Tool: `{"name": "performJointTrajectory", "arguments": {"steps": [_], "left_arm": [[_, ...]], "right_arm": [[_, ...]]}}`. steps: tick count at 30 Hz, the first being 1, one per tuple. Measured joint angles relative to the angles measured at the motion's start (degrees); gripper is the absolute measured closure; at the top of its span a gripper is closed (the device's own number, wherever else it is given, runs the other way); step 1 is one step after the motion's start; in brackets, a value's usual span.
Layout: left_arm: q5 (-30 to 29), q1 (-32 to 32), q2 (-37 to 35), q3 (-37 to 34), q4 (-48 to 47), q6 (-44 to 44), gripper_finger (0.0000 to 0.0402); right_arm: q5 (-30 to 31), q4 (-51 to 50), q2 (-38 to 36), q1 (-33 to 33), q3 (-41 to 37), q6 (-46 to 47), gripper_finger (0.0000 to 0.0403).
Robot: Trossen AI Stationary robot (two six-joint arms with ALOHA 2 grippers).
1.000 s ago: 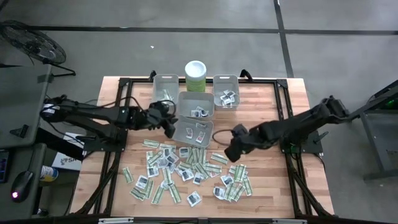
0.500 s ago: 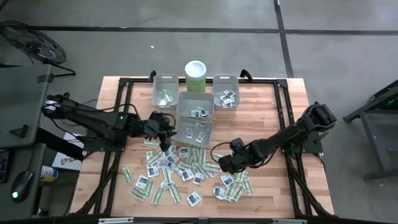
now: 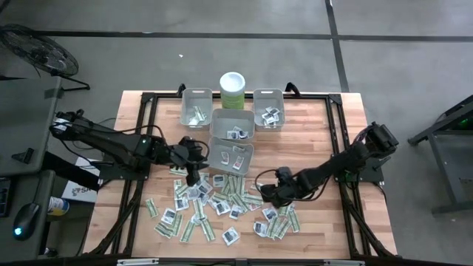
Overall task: Pick & Place First Aid Supplies
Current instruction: Put the bandage pack into the left bin
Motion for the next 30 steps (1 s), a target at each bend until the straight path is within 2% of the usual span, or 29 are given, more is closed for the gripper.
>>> {"name": "performJointTrajectory", "arguments": {"steps": [5, 19, 30], "left_arm": [[1.3, 0.0, 0.0, 0.0, -0.8, 0.0, 0.0291], [1.3, 0.0, 0.0, 0.0, -1.0, -0.2, 0.0291], [1.2, 0.0, 0.0, 0.0, -0.9, -0.5, 0.0291]], "right_arm": [[-1.1, 6.0, 0.0, -0.1, -3.4, 0.5, 0.0212], [2.4, 23.1, -0.5, 0.0, -12.2, 0.1, 0.0212], [1.7, 25.9, -0.3, -3.1, -13.2, -2.3, 0.0212]]}}
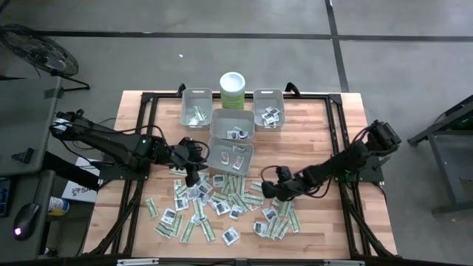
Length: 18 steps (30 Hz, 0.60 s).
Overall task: Pick & Place First Aid Supplies
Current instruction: Put the bandage pack into the left bin
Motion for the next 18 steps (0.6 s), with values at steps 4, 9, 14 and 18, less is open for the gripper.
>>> {"name": "performJointTrajectory", "arguments": {"steps": [4, 9, 14, 18], "left_arm": [[0.0, 0.0, 0.0, 0.0, 0.0, 0.0, 0.0291], [-0.1, 0.0, 0.0, 0.0, 0.0, -0.2, 0.0291], [-0.1, 0.0, 0.0, 0.0, 0.0, -0.2, 0.0291], [-0.1, 0.0, 0.0, 0.0, 0.0, -0.1, 0.0291]], "right_arm": [[0.2, 0.6, 0.1, -0.8, 0.0, -1.5, 0.0212], [0.6, 2.1, 1.0, -1.5, 0.0, -2.8, 0.0212], [0.8, 4.7, 3.0, -2.0, 0.0, -3.2, 0.0224], [1.3, 4.3, 3.2, -2.0, 0.0, -2.8, 0.0254]]}}
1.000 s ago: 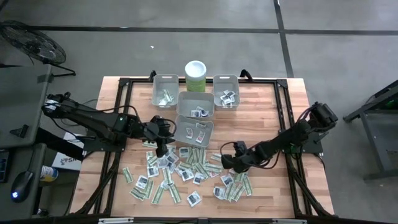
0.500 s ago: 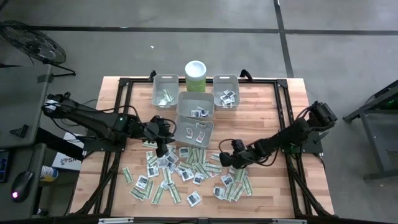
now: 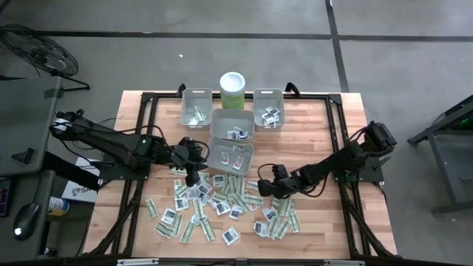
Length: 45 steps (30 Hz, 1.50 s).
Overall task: Pick & Place First Aid Supplies
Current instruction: Put the bandage pack into the left bin
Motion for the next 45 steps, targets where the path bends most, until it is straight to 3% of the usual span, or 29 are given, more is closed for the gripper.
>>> {"name": "performJointTrajectory", "arguments": {"steps": [13, 27, 38, 45], "left_arm": [[0.0, 0.0, 0.0, 0.0, 0.0, -0.7, 0.0291], [0.2, 0.0, 0.0, 0.0, 0.0, -1.8, 0.0291], [0.1, 0.1, 0.0, 0.0, 1.3, -2.9, 0.0291], [-1.5, 0.1, 0.0, 0.0, 5.7, -2.9, 0.0291]], "right_arm": [[0.5, -0.7, 0.2, -0.3, -0.1, -0.3, 0.0396], [3.2, -1.6, -2.2, 1.2, -0.2, -3.8, 0.0402], [10.9, -3.7, -15.0, 4.3, -0.2, -13.4, 0.0403], [15.5, -4.1, -25.3, 4.7, -0.2, -25.8, 0.0403]]}}
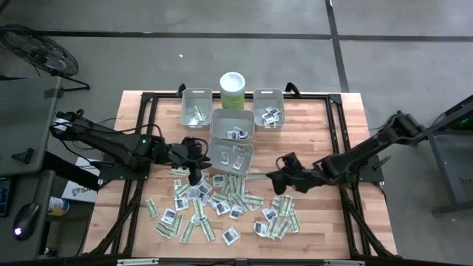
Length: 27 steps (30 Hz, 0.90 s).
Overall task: Pick & Place First Aid Supplies
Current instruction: Put the bandage pack into the left bin
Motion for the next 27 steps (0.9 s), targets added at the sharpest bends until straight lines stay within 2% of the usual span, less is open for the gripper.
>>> {"name": "performJointTrajectory", "arguments": {"steps": [8, 12, 16, 20, 27], "left_arm": [[-3.5, 0.0, 0.0, 0.0, 8.2, 1.2, 0.0291], [-3.5, 0.0, 0.0, 0.0, 15.2, 4.6, 0.0291], [-3.5, 0.0, 0.0, 0.0, 21.6, 8.6, 0.0291], [-4.2, 0.5, 0.0, 0.0, 26.1, 10.2, 0.0291], [-4.2, 3.6, 1.2, 0.0, 33.8, 10.3, 0.0291]], "right_arm": [[8.1, 3.3, -10.3, -0.6, 0.1, -22.3, 0.0403], [8.7, 7.5, -12.3, -2.0, 0.1, -35.9, 0.0403], [6.0, 14.4, -12.3, -4.1, 0.1, -47.8, 0.0403], [3.1, 19.7, -12.3, -6.4, 0.1, -55.5, 0.0403], [-3.3, 23.8, -12.3, -10.7, 0.1, -62.0, 0.0403]]}}
